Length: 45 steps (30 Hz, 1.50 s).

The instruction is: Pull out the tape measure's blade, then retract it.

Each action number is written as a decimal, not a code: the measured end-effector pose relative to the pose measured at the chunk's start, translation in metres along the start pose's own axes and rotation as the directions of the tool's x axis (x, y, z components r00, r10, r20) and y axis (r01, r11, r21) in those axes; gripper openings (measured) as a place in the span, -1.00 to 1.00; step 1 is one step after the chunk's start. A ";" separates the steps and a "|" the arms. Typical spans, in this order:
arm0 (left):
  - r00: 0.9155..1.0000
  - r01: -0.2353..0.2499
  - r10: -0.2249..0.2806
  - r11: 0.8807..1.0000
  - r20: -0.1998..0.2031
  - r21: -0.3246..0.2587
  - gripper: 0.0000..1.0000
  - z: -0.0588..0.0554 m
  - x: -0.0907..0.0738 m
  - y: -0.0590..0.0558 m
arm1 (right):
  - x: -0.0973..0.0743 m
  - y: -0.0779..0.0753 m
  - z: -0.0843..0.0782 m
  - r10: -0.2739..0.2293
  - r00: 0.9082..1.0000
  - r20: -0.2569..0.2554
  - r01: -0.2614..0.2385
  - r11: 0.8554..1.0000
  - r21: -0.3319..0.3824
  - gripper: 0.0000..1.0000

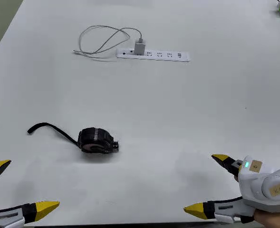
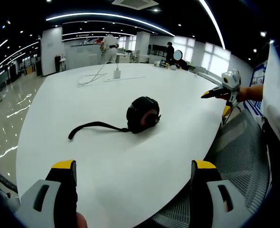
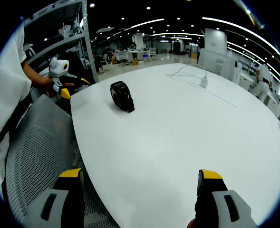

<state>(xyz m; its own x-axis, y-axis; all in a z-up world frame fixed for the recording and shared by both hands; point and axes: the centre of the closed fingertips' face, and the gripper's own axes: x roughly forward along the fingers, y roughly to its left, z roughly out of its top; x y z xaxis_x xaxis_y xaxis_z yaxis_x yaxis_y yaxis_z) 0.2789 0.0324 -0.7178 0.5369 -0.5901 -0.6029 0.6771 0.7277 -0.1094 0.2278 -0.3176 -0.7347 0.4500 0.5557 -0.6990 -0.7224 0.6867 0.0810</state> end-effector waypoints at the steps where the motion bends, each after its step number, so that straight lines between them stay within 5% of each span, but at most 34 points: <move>1: 1.000 0.000 0.000 1.000 0.001 -0.001 0.97 0.000 0.000 0.000 | 0.000 0.000 0.000 0.000 1.000 0.000 0.000 1.000 0.000 0.97; 45: 1.000 0.008 -0.008 1.000 -0.001 0.023 0.93 0.002 -0.001 -0.002 | 0.001 0.004 0.000 0.001 1.000 -0.007 -0.001 1.000 -0.018 0.95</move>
<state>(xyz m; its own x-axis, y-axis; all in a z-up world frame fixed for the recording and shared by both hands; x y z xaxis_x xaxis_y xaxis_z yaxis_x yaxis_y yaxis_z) 0.2775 0.0306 -0.7156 0.5310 -0.5958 -0.6026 0.6930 0.7146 -0.0959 0.2254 -0.3136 -0.7348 0.4453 0.5531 -0.7042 -0.7325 0.6773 0.0687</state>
